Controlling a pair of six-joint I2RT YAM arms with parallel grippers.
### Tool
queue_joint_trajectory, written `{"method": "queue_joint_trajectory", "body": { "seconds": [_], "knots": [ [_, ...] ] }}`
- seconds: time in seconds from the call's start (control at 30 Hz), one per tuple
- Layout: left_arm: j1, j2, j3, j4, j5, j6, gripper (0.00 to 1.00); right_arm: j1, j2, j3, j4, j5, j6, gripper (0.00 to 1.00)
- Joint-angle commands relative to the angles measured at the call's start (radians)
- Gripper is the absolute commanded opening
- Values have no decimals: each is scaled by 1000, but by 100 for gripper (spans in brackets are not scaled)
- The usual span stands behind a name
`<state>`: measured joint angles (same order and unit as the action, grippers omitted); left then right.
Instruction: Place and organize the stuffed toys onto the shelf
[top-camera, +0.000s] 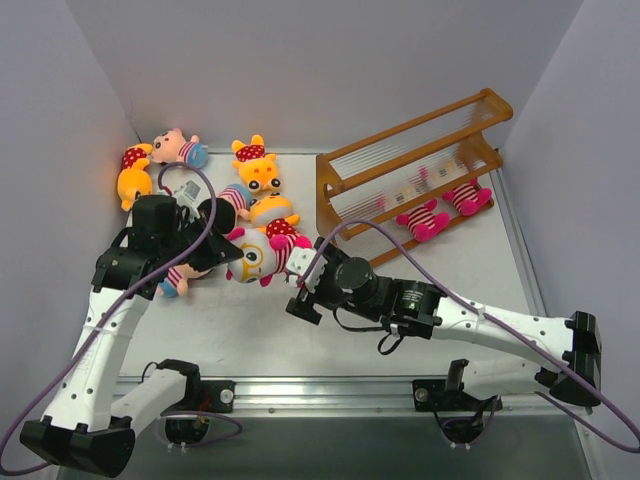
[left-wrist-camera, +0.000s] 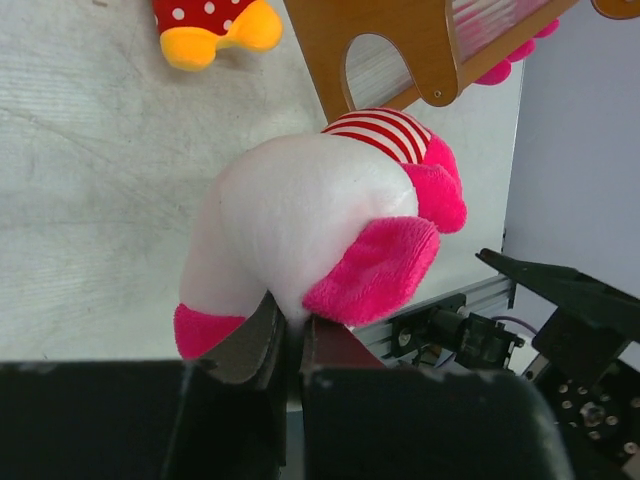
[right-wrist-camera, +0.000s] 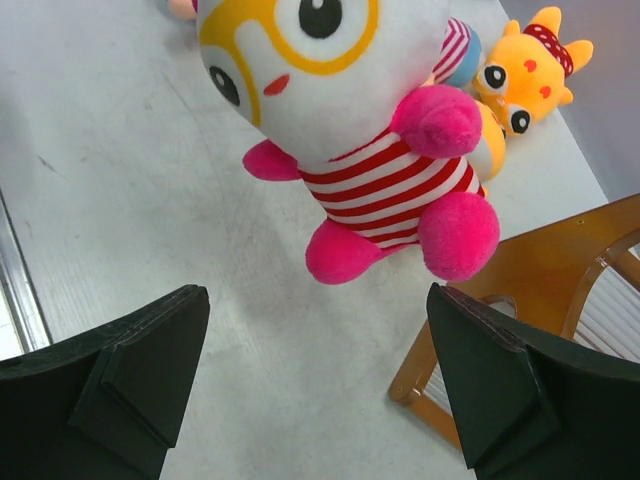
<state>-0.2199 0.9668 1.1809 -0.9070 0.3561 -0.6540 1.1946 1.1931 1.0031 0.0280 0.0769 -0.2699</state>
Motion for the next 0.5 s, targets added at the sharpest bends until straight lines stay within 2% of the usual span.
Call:
{"method": "queue_joint_trajectory", "body": {
  "seconds": [0.0,0.27,0.47],
  "knots": [
    [10,7,60,-20,6,-82,3,39,28,-27,78,136,-74,95],
    [13,-5,62,-1,46,-157,2,100,125,-95,202,290,-181,96],
    [17,-10,62,3,79,-185,3,102,174,-152,326,426,-239,95]
  ]
}}
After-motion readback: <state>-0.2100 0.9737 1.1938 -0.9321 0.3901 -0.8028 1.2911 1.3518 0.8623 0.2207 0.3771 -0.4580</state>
